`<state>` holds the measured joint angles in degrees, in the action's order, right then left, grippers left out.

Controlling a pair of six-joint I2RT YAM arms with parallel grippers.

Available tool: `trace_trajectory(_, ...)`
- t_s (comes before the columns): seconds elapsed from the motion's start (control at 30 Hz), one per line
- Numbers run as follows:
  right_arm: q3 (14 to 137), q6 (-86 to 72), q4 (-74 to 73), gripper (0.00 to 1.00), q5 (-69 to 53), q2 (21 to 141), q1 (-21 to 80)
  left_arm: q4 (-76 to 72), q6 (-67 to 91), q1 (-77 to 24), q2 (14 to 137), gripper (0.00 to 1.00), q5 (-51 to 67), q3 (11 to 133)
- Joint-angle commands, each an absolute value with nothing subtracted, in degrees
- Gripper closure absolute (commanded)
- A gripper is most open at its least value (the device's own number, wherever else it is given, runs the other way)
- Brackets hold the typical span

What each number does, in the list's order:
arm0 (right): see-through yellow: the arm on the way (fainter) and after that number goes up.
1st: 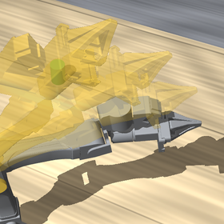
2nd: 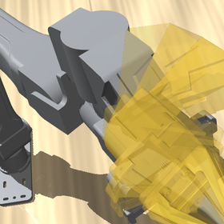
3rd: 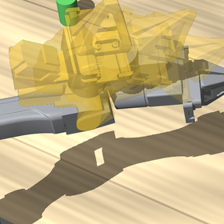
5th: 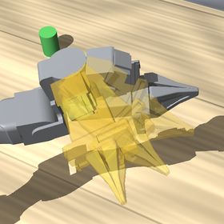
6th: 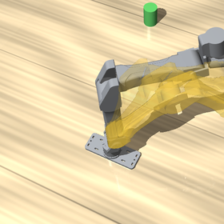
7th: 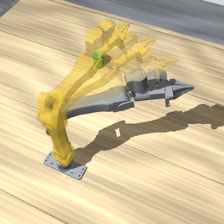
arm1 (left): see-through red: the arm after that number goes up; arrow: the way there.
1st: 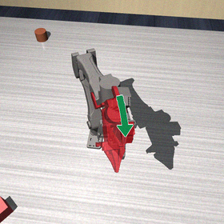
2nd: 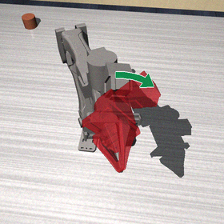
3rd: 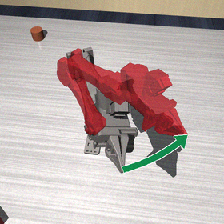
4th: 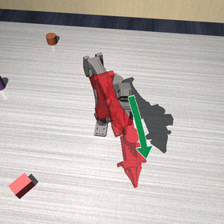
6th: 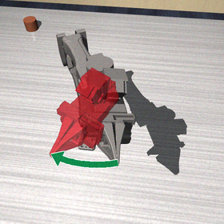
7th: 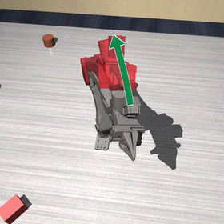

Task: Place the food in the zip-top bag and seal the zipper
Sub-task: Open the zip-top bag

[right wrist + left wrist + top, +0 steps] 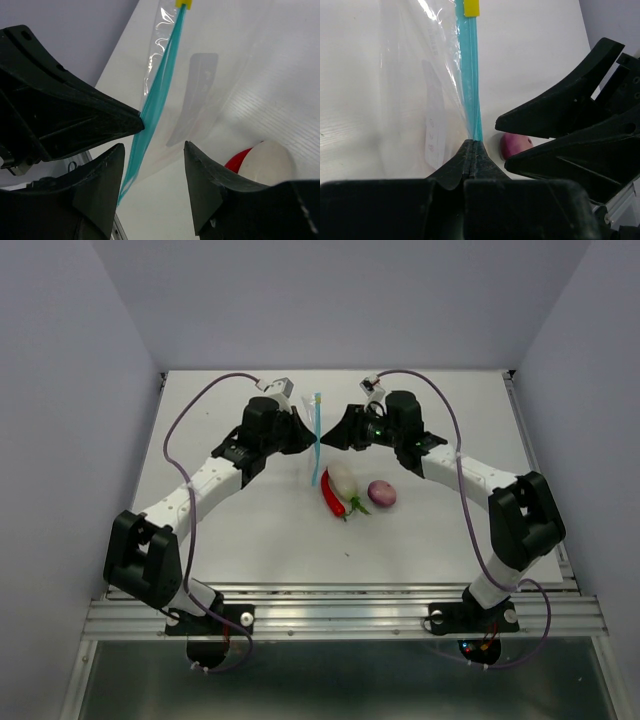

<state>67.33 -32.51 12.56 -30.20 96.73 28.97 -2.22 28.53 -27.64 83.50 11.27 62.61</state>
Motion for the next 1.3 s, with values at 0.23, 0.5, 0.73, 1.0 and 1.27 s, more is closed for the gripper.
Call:
trace_trajectory(0.23, 69.0, -35.0, 19.0, 0.50, -36.9, 94.7, 29.4, -8.7, 27.6, -27.9, 77.3, 1.00, 17.8, 59.5)
trace_trajectory(0.5, 68.9, -36.2, 21.0, 0.62, -36.6, 94.8, 29.4, -9.8, 28.0, -27.9, 76.5, 1.00, 19.8, 58.8)
trace_trajectory(0.73, 68.3, -38.0, 24.7, 0.66, -39.5, 95.0, 29.4, -11.4, 29.0, -27.9, 76.5, 1.00, 21.3, 58.4)
trace_trajectory(1.0, 67.1, -37.7, 24.7, 0.70, -38.8, 95.0, 29.4, -12.0, 29.7, -27.9, 75.2, 1.00, 22.0, 58.4)
trace_trajectory(1.27, 65.4, -36.7, 22.7, 0.69, -30.9, 92.5, 29.4, -12.0, 29.4, -27.9, 73.4, 1.00, 21.7, 57.8)
